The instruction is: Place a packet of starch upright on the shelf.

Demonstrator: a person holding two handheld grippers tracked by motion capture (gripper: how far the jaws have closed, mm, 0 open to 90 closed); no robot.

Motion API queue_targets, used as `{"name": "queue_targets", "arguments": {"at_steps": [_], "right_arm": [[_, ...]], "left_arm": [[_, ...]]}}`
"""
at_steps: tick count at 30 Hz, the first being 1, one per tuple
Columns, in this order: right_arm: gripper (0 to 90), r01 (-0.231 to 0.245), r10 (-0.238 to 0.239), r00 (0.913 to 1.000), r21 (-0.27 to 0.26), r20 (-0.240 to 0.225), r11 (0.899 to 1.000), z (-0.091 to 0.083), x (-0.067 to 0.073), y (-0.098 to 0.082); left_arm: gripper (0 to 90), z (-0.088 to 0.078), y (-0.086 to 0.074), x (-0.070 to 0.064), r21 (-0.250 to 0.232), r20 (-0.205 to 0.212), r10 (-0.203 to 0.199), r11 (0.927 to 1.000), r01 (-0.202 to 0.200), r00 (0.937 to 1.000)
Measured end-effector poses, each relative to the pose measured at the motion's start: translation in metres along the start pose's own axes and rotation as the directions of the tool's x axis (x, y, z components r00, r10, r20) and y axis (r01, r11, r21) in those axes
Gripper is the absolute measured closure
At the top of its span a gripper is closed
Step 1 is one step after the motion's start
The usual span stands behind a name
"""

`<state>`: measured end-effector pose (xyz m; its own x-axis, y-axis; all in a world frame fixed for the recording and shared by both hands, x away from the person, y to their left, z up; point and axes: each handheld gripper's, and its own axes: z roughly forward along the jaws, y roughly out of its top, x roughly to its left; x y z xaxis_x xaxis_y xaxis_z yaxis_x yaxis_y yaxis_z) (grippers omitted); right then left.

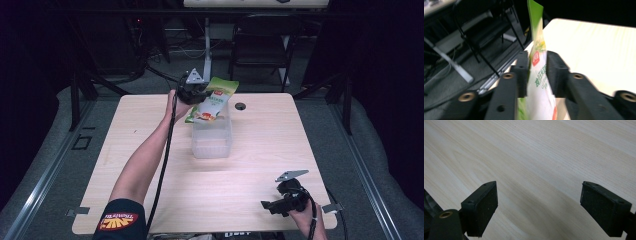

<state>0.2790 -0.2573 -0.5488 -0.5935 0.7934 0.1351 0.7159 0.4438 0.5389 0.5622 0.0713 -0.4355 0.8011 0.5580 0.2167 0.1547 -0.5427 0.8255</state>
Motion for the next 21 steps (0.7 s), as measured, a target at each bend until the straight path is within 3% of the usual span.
{"name": "queue_targets", "arguments": {"at_steps": [1,4,8,11,15,21], "right_arm": [[14.1,0.0,0.0,1.0,-0.001,0.0,1.0,0.0,0.0,0.0],[14.1,0.0,0.0,1.0,-0.003,-0.003,1.0,0.0,0.0,0.0],[14.1,-0.005,0.005,1.0,-0.01,-0.006,1.0,0.001,0.0,0.0],[14.1,-0.004,0.004,0.9999,-0.01,-0.01,1.0,0.0,0.0,0.0],[14.1,-0.001,0.001,1.0,-0.004,-0.006,1.0,0.0,0.0,0.0],[14.1,-0.001,0.001,1.0,-0.002,-0.008,1.0,-0.001,0.001,0.0]], "left_arm": [[60.1,0.005,0.003,0.0,0.044,-0.007,-0.018,0.9989,0.018,0.9998],[59.1,0.008,0.006,0.0,0.043,-0.019,-0.032,0.9985,0.033,0.9993],[61.5,0.016,0.013,-0.006,0.061,-0.053,-0.01,0.998,0.013,0.9985],[71.9,0.017,0.016,-0.004,0.078,-0.077,-0.043,0.9957,0.049,0.9961],[87.7,0.015,0.016,-0.004,0.092,-0.071,-0.026,0.9952,0.033,0.9972],[89.9,0.008,0.015,-0.006,0.07,-0.06,-0.001,0.9975,0.005,0.9982]]}}
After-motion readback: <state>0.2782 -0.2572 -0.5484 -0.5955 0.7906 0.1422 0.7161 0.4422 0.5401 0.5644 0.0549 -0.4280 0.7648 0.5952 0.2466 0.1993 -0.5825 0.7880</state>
